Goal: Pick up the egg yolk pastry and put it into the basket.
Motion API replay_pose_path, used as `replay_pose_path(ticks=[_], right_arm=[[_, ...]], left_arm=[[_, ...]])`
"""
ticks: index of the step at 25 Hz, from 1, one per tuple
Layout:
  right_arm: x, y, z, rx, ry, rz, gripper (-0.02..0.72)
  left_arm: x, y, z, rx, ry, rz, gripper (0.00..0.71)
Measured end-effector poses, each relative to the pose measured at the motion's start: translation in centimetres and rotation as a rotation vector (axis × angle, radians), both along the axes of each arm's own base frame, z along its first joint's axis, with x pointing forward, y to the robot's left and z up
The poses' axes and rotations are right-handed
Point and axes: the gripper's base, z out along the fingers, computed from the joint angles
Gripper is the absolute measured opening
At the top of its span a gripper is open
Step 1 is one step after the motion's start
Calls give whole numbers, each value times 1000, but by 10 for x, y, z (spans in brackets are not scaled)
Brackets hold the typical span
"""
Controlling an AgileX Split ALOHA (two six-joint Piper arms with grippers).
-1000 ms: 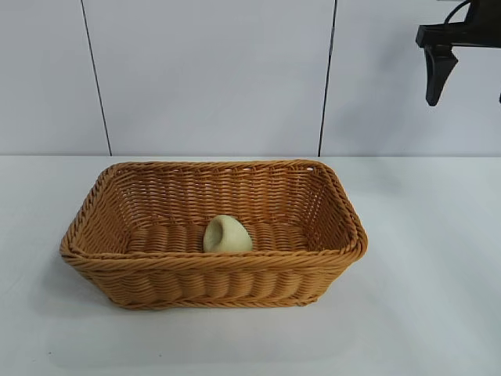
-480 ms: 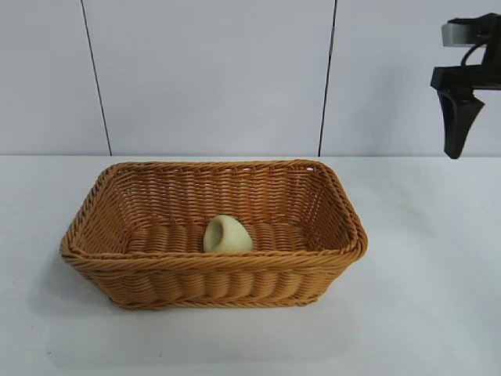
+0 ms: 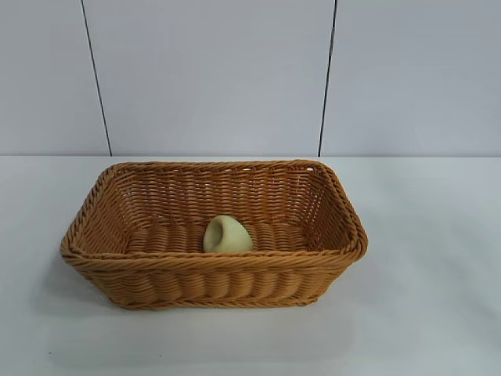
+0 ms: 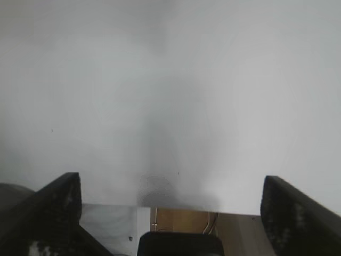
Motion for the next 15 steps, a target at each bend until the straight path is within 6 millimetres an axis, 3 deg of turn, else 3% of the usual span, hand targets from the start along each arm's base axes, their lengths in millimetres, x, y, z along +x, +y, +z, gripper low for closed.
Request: replay_pose_path(ticks=[8,15], right_arm=[[-83,0,-13,3,-244,5,632],[-128,3,16,26,-619,58,632]], left_arm=[[0,0,0,0,0,0,696],[0,0,0,0,0,0,696]])
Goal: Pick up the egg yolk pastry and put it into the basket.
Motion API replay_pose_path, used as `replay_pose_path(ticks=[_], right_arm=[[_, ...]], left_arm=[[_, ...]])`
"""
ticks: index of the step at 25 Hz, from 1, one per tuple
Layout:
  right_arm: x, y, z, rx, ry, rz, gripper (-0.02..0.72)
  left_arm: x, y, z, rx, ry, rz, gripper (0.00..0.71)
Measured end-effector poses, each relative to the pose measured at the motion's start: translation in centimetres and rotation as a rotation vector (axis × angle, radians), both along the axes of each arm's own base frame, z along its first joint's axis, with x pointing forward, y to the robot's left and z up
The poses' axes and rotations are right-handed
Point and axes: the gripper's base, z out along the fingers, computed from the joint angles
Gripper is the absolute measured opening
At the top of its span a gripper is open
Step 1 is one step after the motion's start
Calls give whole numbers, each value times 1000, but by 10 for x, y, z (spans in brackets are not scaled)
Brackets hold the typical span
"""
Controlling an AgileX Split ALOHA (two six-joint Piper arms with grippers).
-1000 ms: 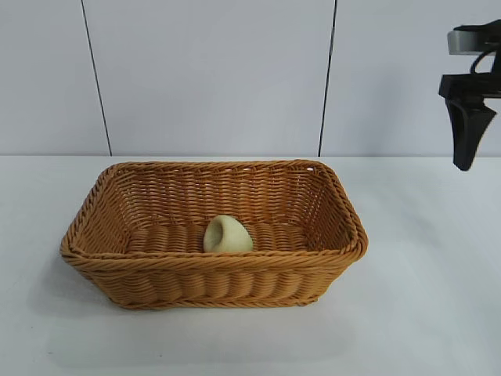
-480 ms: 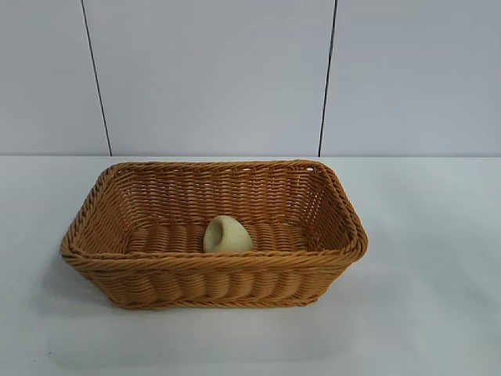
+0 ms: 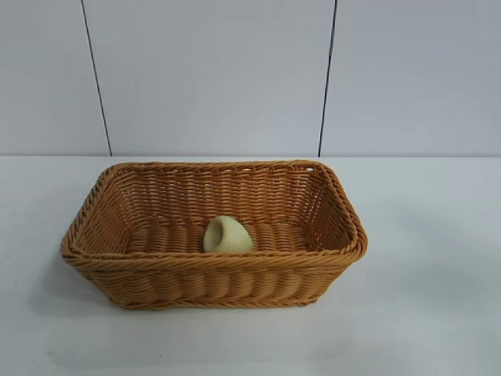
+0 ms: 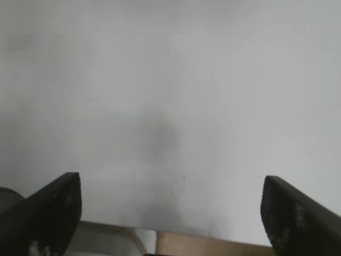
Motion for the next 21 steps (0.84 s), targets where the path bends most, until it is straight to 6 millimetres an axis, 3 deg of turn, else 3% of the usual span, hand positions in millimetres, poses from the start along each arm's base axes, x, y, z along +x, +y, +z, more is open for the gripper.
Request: replay_pose_path(ticks=[5,11,21], right_arm=[[-36,0,14,2,-244,4,632],[-72,0,17,2,-468,5,632],[-78,0,16,2,-504,5,632]], left_arm=[[0,0,0,0,0,0,696],[0,0,0,0,0,0,696],[0,0,0,0,0,0,696]])
